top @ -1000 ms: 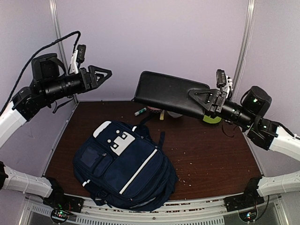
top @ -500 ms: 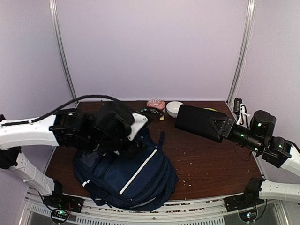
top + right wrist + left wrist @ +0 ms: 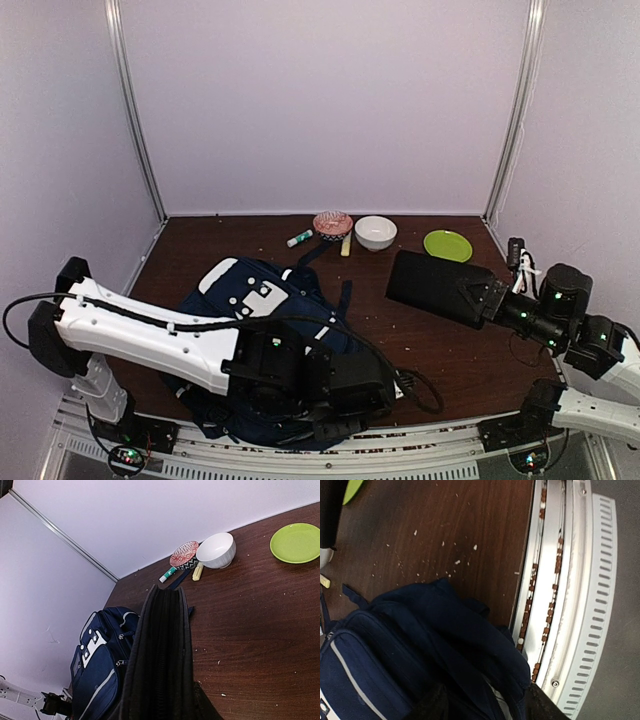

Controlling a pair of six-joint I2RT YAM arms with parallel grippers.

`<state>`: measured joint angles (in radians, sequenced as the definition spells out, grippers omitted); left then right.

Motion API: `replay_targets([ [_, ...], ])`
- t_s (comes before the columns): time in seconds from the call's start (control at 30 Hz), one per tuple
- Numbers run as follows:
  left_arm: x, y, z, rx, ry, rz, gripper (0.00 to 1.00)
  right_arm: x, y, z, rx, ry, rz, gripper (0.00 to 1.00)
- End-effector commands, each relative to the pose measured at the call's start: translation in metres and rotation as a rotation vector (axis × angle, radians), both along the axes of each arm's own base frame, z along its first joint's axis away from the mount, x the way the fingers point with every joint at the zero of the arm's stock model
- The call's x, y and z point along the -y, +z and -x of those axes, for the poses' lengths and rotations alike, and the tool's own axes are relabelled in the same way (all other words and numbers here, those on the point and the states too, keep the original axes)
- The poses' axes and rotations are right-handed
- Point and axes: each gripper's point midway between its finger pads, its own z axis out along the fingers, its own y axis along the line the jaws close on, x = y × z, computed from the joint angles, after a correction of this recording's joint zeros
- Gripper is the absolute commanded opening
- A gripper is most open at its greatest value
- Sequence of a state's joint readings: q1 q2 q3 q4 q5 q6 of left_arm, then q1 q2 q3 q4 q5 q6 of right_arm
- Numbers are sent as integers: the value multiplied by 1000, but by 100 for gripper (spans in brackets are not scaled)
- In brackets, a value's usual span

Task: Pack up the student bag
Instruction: Place the personal item in the student bag.

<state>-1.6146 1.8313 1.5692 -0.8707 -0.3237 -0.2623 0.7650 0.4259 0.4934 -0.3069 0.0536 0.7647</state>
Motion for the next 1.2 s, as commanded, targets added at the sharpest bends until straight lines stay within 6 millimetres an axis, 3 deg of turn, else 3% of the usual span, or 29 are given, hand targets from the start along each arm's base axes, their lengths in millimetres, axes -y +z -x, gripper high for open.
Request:
replay_targets([
  [0.0, -8, -18, -3, -7, 26, -74, 90, 6, 25, 2, 67, -21, -98, 19],
  [0.2, -12, -44, -10, 40, 23, -156, 82, 10, 24, 5, 67, -25, -90, 19],
  [0.37, -12, -50, -17, 53, 41, -166, 56, 14, 29, 9, 76, -26, -93, 19],
  [0.47, -15, -50, -29, 58, 70, -171, 39, 15, 30, 11, 77, -22, -92, 19],
  [0.57, -22, -47, -43, 70, 109, -179, 30, 16, 31, 12, 79, -20, -89, 19],
  [0.63, -27, -40, -54, 94, 135, -179, 19, 17, 33, 13, 85, -18, -82, 19],
  [0.73, -35, -24, -70, 143, 178, -167, 0, 17, 38, 14, 99, -13, -76, 18],
  [0.93, -61, 28, -119, 197, 360, -26, 0, 2, 52, 20, 117, 78, -70, 18],
  [1.17, -100, 116, -163, 204, 574, 313, 0, -20, 69, 32, 116, 216, -112, 18],
])
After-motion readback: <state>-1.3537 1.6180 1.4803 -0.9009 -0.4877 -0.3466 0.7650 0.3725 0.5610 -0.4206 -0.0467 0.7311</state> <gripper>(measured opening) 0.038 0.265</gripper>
